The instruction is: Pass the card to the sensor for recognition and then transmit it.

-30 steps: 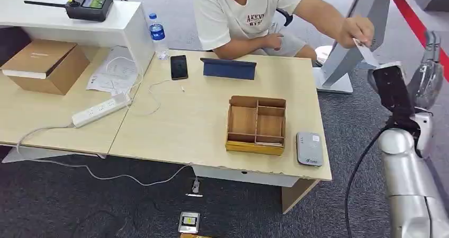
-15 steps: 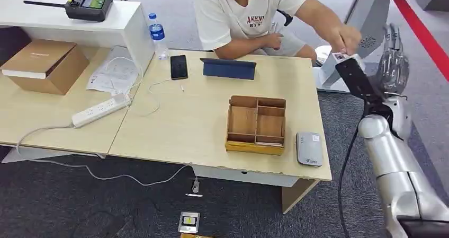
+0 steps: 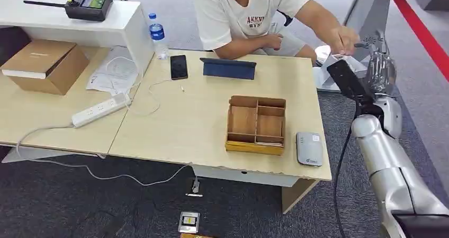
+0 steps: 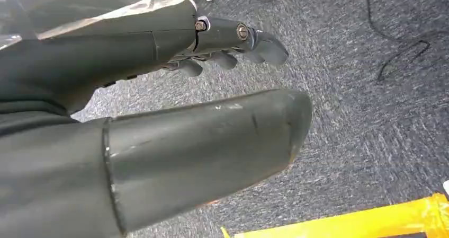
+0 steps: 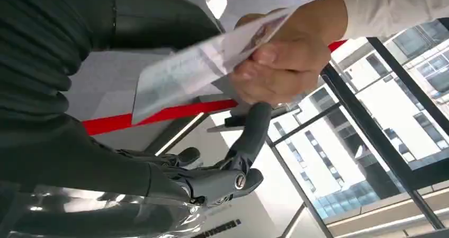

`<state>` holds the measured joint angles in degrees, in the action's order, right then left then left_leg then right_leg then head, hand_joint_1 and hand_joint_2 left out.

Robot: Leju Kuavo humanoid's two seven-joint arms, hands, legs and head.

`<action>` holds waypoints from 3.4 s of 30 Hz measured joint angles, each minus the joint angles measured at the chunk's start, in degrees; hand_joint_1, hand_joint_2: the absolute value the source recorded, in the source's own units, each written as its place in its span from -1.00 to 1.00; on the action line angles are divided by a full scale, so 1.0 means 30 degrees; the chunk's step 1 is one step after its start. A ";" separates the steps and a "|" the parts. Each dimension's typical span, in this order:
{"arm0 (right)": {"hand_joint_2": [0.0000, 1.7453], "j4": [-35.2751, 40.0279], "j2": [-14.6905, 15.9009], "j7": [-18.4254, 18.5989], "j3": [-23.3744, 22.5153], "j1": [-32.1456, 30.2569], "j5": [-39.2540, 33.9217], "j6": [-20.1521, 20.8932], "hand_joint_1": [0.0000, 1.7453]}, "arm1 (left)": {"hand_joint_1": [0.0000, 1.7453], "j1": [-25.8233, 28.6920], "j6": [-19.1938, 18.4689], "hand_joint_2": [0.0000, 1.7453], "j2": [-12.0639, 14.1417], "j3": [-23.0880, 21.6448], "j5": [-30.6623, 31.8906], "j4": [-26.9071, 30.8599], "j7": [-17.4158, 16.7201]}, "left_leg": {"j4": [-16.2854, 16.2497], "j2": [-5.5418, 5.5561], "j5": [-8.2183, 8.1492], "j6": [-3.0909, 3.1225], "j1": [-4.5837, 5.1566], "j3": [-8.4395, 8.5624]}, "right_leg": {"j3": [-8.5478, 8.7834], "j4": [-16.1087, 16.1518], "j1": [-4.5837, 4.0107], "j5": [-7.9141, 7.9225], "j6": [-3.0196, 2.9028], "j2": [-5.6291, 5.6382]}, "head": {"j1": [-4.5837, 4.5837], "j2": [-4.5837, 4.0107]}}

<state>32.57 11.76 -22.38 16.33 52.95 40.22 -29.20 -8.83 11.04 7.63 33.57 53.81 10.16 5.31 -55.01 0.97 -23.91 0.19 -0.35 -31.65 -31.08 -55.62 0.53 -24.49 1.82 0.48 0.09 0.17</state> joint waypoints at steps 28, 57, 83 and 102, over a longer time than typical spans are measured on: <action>1.00 -0.1260 0.0044 -0.0248 0.0073 0.0020 -0.1407 0.0846 1.00 | -1.00 0.0102 0.0160 -1.00 0.0000 0.0000 -0.0263 0.0000 -0.0109 | -0.0008 -0.0004 -0.0003 0.0001 0.0000 0.0003 | -0.0011 0.0012 0.0002 0.0000 0.0000 0.0004 | 0.0000 0.0007; 1.00 -0.1239 0.1450 0.1078 0.0807 -0.3640 0.0137 0.3489 1.00 | -1.00 0.0229 0.0663 -1.00 -0.0160 0.0015 -0.0547 -0.0007 -0.0168 | -0.0006 -0.0001 -0.0006 0.0001 -0.0003 -0.0006 | -0.0012 0.0013 0.0000 0.0000 0.0000 0.0006 | 0.0000 0.0000; 1.00 -0.0321 0.0721 0.2309 0.2710 -0.6135 0.0313 0.4714 1.00 | -1.00 0.0287 0.0991 -1.00 -0.0284 0.0044 -0.0467 -0.0007 -0.0168 | -0.0006 -0.0001 -0.0006 0.0001 -0.0004 -0.0010 | -0.0014 0.0013 0.0000 -0.0001 -0.0001 0.0003 | 0.0000 0.0007; 1.00 0.1501 0.0911 0.3104 0.2979 -0.7705 0.0204 0.5275 1.00 | -1.00 0.0295 0.0998 -1.00 -0.0291 0.0037 -0.0299 -0.0007 0.0015 | -0.0006 -0.0004 -0.0006 0.0001 -0.0003 -0.0005 | -0.0013 0.0014 0.0000 -0.0001 -0.0001 0.0005 | 0.0000 0.0000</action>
<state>37.07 14.49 -13.07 25.27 29.83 40.83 -13.38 -7.95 14.03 6.75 33.68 52.92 10.14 5.35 -55.03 0.96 -23.92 0.19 -0.36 -31.67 -31.12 -55.57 0.53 -24.49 1.82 0.49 0.09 0.17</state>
